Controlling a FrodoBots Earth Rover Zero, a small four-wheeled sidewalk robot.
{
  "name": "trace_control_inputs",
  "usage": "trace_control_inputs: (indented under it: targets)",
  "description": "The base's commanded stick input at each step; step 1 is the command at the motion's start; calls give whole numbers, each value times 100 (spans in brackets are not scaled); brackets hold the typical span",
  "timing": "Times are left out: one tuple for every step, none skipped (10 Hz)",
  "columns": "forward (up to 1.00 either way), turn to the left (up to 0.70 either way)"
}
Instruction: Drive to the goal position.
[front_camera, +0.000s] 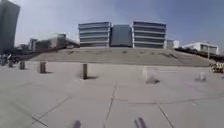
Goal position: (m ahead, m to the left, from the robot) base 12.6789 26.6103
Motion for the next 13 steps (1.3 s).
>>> trace_control_inputs:
  targets:
    - [100, 0]
    - [100, 0]
    - [100, 0]
    - [100, 0]
    - [100, 0]
    - [100, 0]
    - [100, 0]
    - [100, 0]
    - [100, 0]
    - [100, 0]
    - [100, 0]
    - [100, 0]
    - [100, 0]
